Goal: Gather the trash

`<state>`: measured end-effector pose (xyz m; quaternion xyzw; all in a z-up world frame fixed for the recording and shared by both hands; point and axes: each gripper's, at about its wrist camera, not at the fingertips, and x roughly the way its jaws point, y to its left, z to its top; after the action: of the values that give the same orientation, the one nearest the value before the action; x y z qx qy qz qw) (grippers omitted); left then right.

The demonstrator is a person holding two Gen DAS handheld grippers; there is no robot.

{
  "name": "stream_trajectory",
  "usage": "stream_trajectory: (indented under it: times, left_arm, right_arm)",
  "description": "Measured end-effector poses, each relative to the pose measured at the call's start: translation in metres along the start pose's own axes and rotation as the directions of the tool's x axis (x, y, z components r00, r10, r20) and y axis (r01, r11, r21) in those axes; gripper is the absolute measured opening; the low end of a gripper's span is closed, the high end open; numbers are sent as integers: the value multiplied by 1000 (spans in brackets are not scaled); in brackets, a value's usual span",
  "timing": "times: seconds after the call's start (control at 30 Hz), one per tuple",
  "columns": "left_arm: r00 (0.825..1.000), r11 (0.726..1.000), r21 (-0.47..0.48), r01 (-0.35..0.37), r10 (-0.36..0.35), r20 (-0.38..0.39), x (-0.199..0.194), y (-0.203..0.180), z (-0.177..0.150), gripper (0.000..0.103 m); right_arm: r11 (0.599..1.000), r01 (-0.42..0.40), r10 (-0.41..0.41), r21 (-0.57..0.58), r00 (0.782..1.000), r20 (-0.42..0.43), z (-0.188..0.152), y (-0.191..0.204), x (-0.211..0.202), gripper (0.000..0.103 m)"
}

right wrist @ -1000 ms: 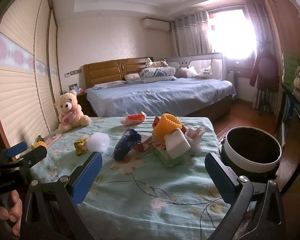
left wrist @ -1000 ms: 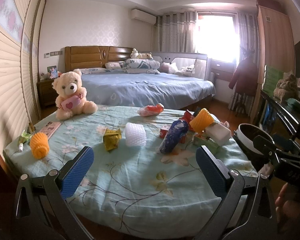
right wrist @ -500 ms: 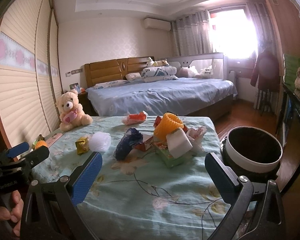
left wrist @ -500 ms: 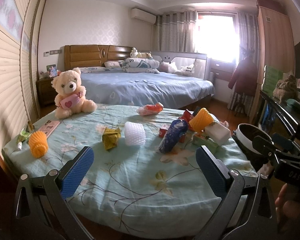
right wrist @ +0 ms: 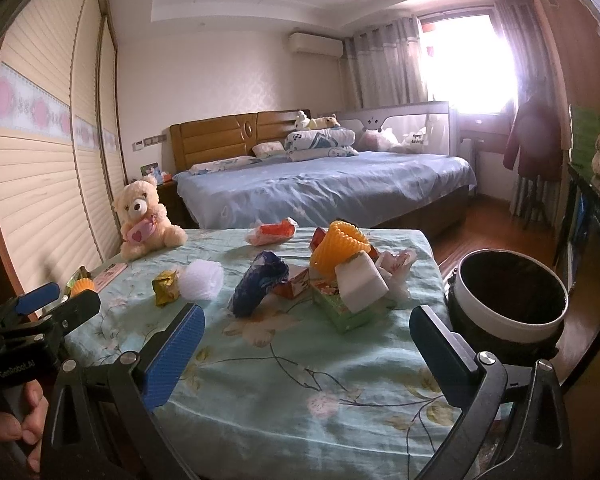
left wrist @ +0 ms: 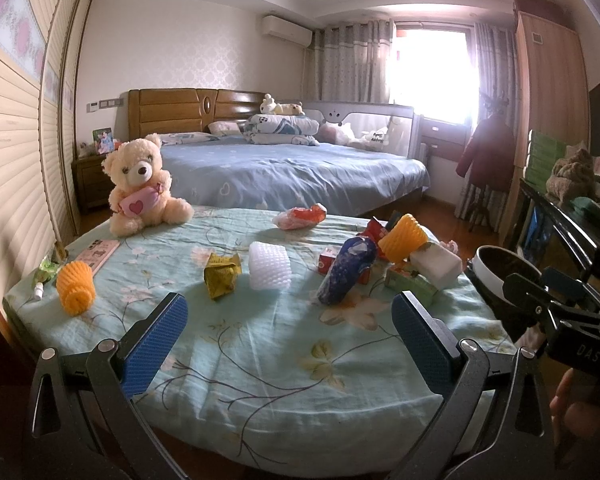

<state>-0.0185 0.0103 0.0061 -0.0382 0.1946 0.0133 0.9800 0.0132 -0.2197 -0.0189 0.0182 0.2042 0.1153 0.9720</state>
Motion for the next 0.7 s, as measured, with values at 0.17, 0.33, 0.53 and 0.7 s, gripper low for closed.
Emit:
stream_trajectory:
  times: [0.17, 0.33, 0.53, 0.7]
  left_arm:
    - [1000, 1000, 0, 0, 0, -1, 0, 0, 0, 103]
    - [1000, 1000, 2, 3, -3, -17, 7, -2, -8, 103]
    - [999, 1000, 1, 10, -10, -48, 18, -3, -10, 103]
    - [997, 1000, 0, 18, -18, -79, 31, -4, -9, 103]
  right_arm:
    - [1000, 1, -1, 0, 1000, 0, 0, 0, 1, 103]
    - [1000, -1, 1, 6, 1000, -11, -6, 0, 3, 103]
    - [1000, 1, 0, 15, 999, -40, -12, -1, 8, 103]
    - [1000, 2, 0, 26, 998, -63, -7, -11, 15, 103]
